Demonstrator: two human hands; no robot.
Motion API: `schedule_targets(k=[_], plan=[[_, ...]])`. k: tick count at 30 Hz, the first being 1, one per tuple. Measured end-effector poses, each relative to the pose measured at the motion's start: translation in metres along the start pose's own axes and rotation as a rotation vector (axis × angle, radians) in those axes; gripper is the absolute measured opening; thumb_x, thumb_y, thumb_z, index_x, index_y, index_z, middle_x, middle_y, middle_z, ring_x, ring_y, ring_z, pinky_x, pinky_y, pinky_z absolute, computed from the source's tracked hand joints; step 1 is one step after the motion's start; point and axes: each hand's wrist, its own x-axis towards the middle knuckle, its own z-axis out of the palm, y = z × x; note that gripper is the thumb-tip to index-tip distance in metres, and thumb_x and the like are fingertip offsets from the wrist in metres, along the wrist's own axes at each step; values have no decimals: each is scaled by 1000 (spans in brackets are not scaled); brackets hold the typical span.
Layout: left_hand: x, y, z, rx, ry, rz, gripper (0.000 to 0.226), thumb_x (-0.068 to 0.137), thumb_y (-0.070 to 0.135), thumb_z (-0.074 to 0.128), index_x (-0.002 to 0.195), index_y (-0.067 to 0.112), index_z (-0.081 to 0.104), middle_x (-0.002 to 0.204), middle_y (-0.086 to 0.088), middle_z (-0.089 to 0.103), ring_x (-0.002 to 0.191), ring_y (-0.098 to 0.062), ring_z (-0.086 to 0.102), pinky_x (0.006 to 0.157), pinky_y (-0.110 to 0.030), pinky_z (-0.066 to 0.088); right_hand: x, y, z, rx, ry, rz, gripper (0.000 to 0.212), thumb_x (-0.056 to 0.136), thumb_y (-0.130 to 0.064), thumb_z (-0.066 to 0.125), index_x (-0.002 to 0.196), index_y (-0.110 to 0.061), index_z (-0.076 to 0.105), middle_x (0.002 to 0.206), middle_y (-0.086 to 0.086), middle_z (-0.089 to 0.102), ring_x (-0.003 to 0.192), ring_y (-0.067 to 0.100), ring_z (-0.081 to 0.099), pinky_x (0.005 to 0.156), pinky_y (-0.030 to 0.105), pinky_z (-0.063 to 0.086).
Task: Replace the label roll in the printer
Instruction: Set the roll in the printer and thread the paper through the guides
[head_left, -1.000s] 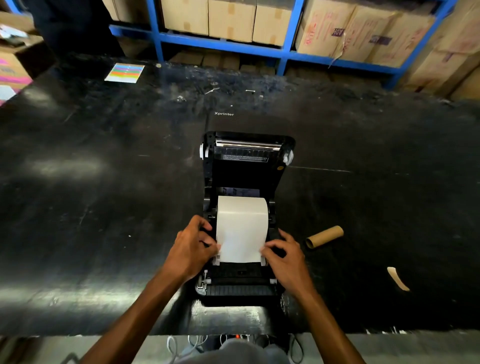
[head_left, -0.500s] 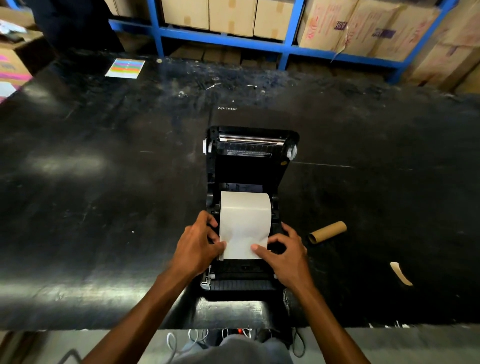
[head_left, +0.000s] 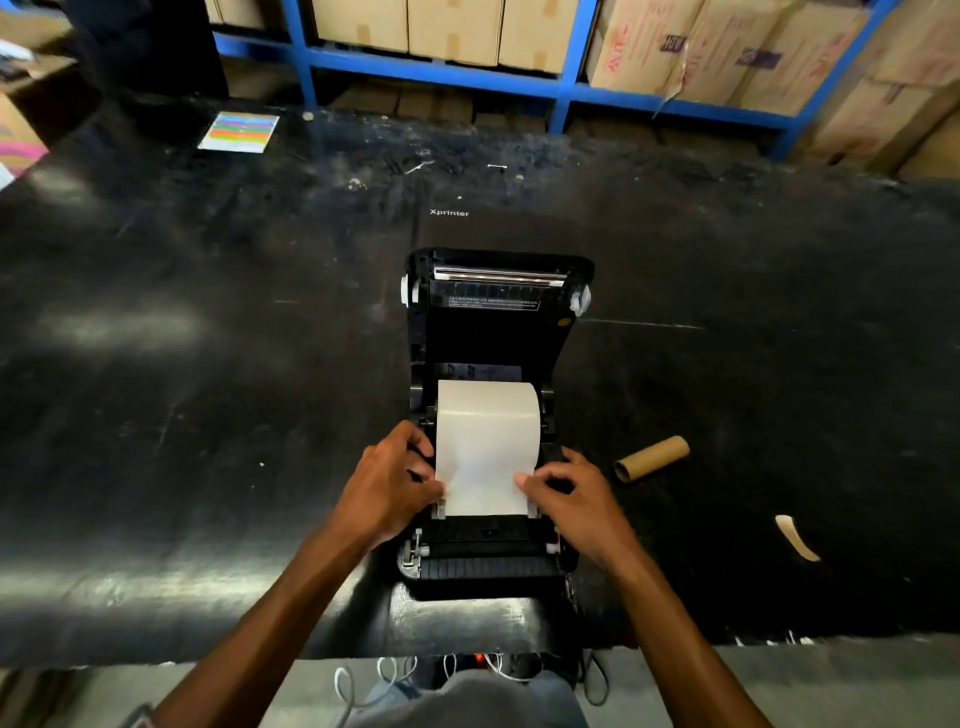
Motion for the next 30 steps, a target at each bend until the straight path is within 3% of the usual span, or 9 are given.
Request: schedule_targets(k=[2,9,13,15,18,21,23,27,30], plan=[[1,1,-2,19,-22,-9,32,73,8,76,86,20,50,74,2,72,68,-17,68,66,-34,55,4,1,-1,-36,-2,-2,17,79,-38,69,62,-34,66,141,10,49,140,21,29,114,44,23],[0,1,0,12,22,5,36,74,10,75,76,30,45,67,6,72,62,-12,68,59,-30,53,7,-2,-12,-135,-93,-14,19,77,-39,69,58,-39,67,145,8,44,142,22,27,115,51,18],[0,2,-3,34,-29,-1,34,75,5,73,76,29,47,70,5,73,63,-11,67,63,-29,53,12,3,-14,-81,-86,-18,10,67,-47,72,62,-39,71,126,7,62,133,19,42,111,49,28],[1,2,-4,17,-44,-9,35,73,4,73,77,29,48,69,5,72,64,-11,67,62,-27,52,11,2,-12,-45,-92,7,10,72,-37,74,64,-32,72,119,8,66,133,19,41,110,43,28],[-2,1,-1,-9,27,2,37,72,6,75,75,31,47,65,6,70,63,-14,67,60,-29,54,7,-4,-15,-4,-114,18,13,76,-25,74,65,-30,69,126,9,60,135,18,36,106,32,25],[-3,-2,2,-36,66,8,35,72,3,73,74,29,49,62,4,71,62,-15,69,63,-35,57,5,-6,-16,1,-124,41,10,76,-27,74,66,-25,72,123,6,61,135,16,35,112,39,23],[-2,-2,-1,-20,26,8,35,72,3,74,75,28,50,63,5,71,60,-10,67,60,-30,55,4,-6,-14,34,-110,49,10,75,-32,74,68,-25,74,132,9,57,137,17,34,114,43,23],[-3,-1,0,-87,69,-2,31,71,1,76,77,21,52,54,9,66,47,2,58,52,-17,47,-1,-8,-14,64,-149,60,9,80,-25,71,82,-18,76,148,13,39,143,20,24,107,28,20],[-4,-2,2,-115,89,-16,24,72,2,75,78,13,55,50,11,65,45,3,57,54,-21,47,-1,-10,-18,67,-163,74,11,80,-26,71,81,-16,75,143,12,46,141,16,27,105,27,20]])
